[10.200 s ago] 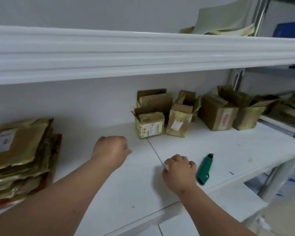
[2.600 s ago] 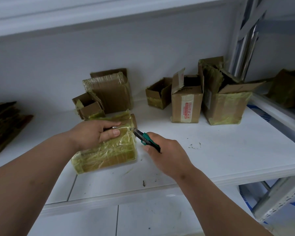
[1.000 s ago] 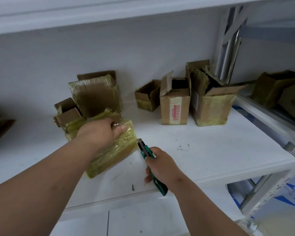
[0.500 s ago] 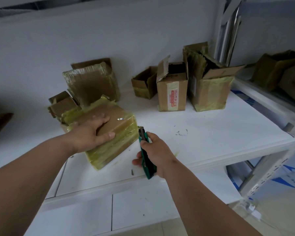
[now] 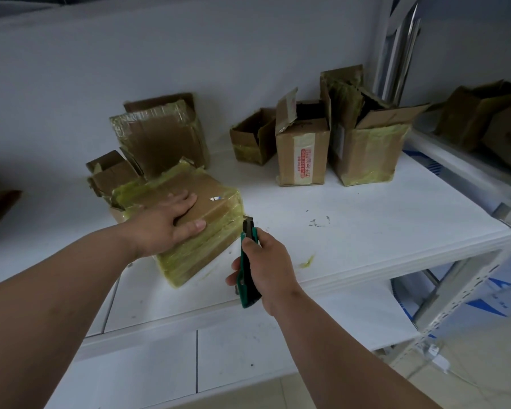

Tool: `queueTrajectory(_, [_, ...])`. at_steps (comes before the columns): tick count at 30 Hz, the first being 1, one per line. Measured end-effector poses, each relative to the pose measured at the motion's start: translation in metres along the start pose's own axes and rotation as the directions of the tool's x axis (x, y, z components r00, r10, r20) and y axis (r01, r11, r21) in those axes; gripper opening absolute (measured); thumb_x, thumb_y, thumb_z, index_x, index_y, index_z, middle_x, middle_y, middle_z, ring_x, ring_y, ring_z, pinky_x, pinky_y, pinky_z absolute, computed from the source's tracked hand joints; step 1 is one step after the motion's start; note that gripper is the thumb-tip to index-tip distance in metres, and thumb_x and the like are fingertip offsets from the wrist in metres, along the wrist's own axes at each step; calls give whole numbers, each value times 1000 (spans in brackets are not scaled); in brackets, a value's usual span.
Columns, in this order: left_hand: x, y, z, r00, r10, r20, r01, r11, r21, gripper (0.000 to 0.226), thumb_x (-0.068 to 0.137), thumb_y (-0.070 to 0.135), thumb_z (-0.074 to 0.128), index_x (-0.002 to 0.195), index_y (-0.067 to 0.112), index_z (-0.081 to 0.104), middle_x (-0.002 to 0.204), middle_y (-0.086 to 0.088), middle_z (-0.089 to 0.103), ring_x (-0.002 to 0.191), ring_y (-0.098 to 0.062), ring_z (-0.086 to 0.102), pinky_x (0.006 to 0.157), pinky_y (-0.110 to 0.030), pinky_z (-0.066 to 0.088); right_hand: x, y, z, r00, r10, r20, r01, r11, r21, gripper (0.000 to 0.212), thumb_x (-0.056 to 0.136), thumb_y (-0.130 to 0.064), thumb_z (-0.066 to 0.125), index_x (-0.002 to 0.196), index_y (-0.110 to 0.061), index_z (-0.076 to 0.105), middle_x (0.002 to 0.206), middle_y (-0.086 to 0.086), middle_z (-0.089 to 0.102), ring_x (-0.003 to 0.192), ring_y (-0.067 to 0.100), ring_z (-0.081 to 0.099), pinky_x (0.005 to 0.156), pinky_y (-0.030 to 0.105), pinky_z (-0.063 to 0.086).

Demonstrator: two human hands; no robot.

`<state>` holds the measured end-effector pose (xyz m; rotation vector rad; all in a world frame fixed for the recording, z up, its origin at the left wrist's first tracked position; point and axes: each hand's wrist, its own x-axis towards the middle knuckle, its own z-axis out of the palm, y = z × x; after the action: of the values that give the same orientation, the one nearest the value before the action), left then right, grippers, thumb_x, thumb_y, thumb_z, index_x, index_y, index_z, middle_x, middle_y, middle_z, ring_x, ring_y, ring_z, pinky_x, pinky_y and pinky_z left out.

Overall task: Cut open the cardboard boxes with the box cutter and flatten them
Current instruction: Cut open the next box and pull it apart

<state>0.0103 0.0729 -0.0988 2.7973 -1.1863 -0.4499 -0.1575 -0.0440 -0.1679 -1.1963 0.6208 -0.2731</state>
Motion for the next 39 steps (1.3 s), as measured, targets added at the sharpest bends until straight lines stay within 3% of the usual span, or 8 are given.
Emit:
queueTrajectory(5, [-1,-2,-6,999,22,25,-21,999,-41,78,88,67,38,155,37,13,163,15,3,150,-11,4,120,-35,9,0,-3,12,998,2,-67,4,996,84,24,103,-17,44,93,-30,61,73,12,61,49,26,62,47,23,49])
queueTrajectory(16, [6,-12,-7,990,123,73,-117,991,-72,72,95,59,37,156,34,9,163,13,-2,149,-8,-5,120,-33,0,-1,-1,35,982,-11,-190,35,992,120,29,101,-10,44,87,-28,63,69,13,59,48,26,59,44,22,48])
queueTrajectory(21, [10,-17,-5,986,149,75,-142,986,-90,73,94,60,38,156,34,9,163,13,-3,149,-7,-7,118,-31,-1,-6,5,47,979,-7,-206,35,990,134,29,99,-8,43,88,-26,63,69,14,58,49,27,59,45,24,50])
queueTrajectory(25, [11,-20,-3,985,160,59,-154,984,-92,74,93,60,39,156,33,10,163,12,-2,149,-8,-7,118,-31,-1,-7,9,58,983,-16,-183,28,998,62,22,99,-8,42,101,-15,63,66,13,56,46,26,57,43,25,48])
queueTrajectory(30, [10,-21,-2,991,132,38,-129,990,-63,80,87,70,34,155,35,10,163,14,-1,150,-8,-5,122,-46,2,-14,15,68,993,3,-117,-6,1000,-22,25,99,-7,40,104,-19,61,67,13,57,42,23,55,41,23,47])
queueTrajectory(34, [11,-21,-2,991,135,27,-134,990,-37,78,90,68,33,156,34,8,163,14,-2,150,-10,-5,122,-48,2,-22,13,65,997,30,-72,-32,999,-26,26,99,-6,41,102,-24,59,67,14,56,44,24,54,44,26,50])
queueTrajectory(39, [12,-22,-1,989,147,21,-147,989,-11,84,86,72,30,156,32,8,163,12,-2,150,-12,-4,122,-48,3,-29,9,57,998,52,-33,-55,992,-115,27,99,-6,39,112,-15,59,67,14,56,41,25,58,45,23,50])
